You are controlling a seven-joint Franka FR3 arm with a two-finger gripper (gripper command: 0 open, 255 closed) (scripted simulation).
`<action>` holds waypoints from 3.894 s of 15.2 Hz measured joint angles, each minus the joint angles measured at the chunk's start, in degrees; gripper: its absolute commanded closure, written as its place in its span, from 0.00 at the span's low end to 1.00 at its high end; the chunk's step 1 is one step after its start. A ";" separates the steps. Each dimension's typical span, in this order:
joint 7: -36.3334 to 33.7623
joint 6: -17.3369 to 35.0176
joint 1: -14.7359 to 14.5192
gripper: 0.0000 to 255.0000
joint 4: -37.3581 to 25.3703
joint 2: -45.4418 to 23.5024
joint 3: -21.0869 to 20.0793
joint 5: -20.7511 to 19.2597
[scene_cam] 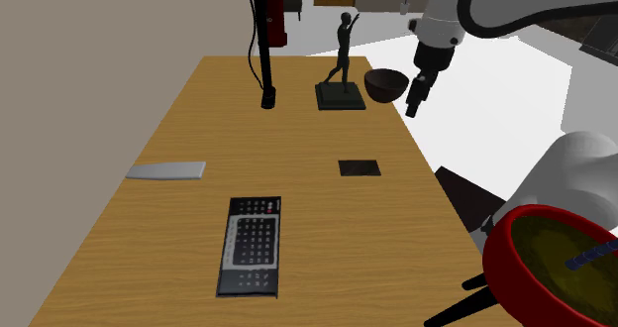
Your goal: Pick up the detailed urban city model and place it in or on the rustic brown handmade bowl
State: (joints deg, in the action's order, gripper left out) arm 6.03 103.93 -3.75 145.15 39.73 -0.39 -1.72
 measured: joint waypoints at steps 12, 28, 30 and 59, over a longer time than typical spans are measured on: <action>3.72 24.37 -6.15 0.00 4.25 -19.48 -2.19 5.64; 5.10 36.55 -7.71 0.00 5.75 -29.88 -3.02 7.41; 5.10 36.55 -7.71 1.00 5.75 -29.88 -3.02 7.41; 4.13 19.64 -7.47 1.00 -0.68 -19.36 -2.73 6.66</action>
State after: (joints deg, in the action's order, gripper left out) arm 10.16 123.57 -11.21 144.47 20.37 -3.11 4.94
